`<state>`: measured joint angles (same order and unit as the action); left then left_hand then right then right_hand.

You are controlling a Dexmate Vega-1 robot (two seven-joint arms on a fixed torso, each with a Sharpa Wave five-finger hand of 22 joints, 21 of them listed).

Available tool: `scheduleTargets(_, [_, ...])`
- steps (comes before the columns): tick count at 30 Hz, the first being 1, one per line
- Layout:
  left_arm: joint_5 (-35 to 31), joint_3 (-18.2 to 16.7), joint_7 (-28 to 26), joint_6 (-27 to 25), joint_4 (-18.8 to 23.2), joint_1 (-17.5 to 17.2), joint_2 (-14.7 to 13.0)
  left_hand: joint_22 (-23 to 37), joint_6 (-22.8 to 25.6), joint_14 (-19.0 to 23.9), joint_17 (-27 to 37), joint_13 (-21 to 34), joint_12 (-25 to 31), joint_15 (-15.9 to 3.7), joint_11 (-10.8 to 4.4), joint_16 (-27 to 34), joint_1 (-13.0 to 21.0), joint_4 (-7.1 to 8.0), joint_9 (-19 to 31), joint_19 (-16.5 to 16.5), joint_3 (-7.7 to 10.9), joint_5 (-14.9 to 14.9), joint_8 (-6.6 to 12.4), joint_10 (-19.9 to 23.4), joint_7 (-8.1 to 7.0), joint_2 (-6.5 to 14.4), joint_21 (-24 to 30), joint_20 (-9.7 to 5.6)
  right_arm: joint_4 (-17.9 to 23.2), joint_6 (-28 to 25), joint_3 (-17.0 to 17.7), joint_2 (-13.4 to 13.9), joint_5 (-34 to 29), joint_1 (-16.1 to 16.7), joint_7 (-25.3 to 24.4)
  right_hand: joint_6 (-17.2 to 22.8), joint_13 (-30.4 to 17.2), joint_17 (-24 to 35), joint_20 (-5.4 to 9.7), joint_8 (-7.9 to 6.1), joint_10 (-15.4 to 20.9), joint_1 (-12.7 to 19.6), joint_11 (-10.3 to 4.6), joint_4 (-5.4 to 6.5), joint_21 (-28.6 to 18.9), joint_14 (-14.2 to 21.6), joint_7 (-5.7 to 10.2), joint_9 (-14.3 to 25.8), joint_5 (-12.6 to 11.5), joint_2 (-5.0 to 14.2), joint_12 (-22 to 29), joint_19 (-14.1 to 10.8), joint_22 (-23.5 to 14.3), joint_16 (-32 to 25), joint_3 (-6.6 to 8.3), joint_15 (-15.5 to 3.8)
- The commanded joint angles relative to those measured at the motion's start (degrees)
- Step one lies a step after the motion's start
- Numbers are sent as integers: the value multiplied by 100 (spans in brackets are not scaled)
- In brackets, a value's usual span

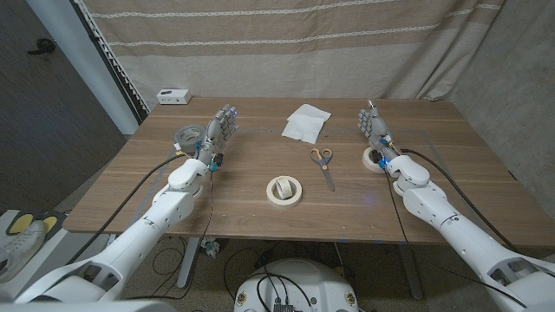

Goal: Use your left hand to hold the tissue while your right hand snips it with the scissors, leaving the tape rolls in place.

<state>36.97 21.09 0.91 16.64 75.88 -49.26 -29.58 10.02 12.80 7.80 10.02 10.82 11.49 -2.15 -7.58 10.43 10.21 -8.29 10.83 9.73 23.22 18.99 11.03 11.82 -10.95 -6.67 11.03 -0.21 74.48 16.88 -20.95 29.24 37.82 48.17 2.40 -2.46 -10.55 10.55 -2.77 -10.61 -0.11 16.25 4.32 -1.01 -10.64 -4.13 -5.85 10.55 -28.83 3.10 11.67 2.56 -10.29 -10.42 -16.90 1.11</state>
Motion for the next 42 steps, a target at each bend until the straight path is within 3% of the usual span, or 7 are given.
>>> scheduleTargets(1, [-58, -8, -102, 17, 194, -117, -52, 23, 53, 55, 25, 23, 29, -441, -10, 30, 58, -6, 24, 40, 39, 17, 30, 50, -8, 2, 22, -18, 1, 26, 30, 26, 57, 49, 71, 5, -31, 9, 4, -36, -1, 35, 42, -3, -38, -43, -32, 8, -34, 2, 40, 40, -24, -21, -25, 20])
scheduleTargets(16, [-640, 18, -183, 647, -67, 98, -99, 20, 147, 193, 22, 23, 106, -559, -76, 71, 143, -35, 25, 157, 66, 25, 73, 280, 4, 3, 59, -115, 114, -43, 29, 128, -9, 56, 36, 5, -30, 8, 8, -39, 0, 38, 40, 0, -43, -39, -35, 7, -33, 22, 44, 46, -22, -25, -20, 22])
scheduleTargets(32, [-937, 75, -210, 927, -102, 138, -129, 17, 436, 272, 20, 26, 145, -595, -102, 72, 264, -69, 29, 203, 101, 60, 174, 468, 1, -13, 56, -156, 246, -43, 12, 185, -126, 98, -74, 1, -29, 5, 36, -43, -5, 57, 58, -6, -65, -44, -35, 7, -35, 45, 46, 9, -21, -25, -10, 18])
scheduleTargets(42, [-905, 24, -264, 559, 346, 62, -339, 16, 504, 291, 21, 27, 152, -589, -90, 69, 298, -71, 29, 240, 106, 75, 184, 530, 41, -30, 61, -214, 510, -57, -11, 232, -272, 162, -249, -8, -29, 4, 34, -45, -11, 91, 68, -20, -51, -56, -44, 6, -39, 61, 47, 51, -20, -22, 4, 28])
